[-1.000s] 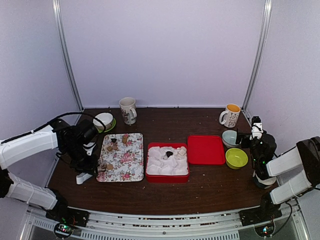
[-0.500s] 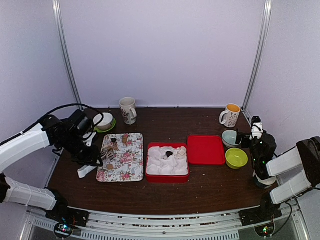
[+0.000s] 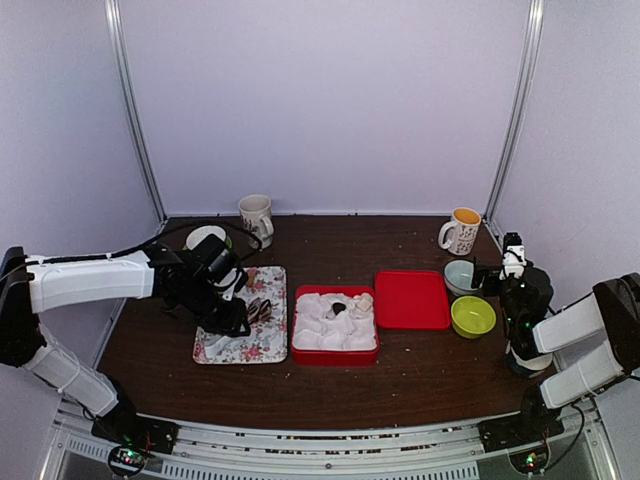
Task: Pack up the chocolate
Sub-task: Place the fake chocolate on the plate.
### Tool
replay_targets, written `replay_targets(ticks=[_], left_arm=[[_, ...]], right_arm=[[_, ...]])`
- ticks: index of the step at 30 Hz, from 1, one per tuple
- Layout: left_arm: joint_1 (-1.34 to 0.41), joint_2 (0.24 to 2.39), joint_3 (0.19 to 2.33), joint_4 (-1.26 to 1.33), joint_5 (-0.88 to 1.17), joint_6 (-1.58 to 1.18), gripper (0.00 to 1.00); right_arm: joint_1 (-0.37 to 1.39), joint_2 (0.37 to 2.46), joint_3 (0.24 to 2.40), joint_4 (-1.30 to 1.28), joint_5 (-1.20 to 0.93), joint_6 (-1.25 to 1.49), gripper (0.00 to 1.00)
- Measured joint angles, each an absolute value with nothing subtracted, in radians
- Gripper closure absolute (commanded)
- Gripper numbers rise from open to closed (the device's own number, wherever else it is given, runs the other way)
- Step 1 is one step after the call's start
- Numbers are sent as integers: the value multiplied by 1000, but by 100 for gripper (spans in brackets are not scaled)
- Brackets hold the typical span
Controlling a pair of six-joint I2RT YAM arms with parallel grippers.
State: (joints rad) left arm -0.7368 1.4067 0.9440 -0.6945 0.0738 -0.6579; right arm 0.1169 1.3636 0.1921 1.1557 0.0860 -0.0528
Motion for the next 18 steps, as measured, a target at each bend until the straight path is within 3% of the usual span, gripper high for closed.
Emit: replay_targets(ticks=[18], left_arm=[[-783, 1457, 951, -651, 33, -674, 54]], right_arm=[[117, 1364, 192, 1156, 86, -53, 0]])
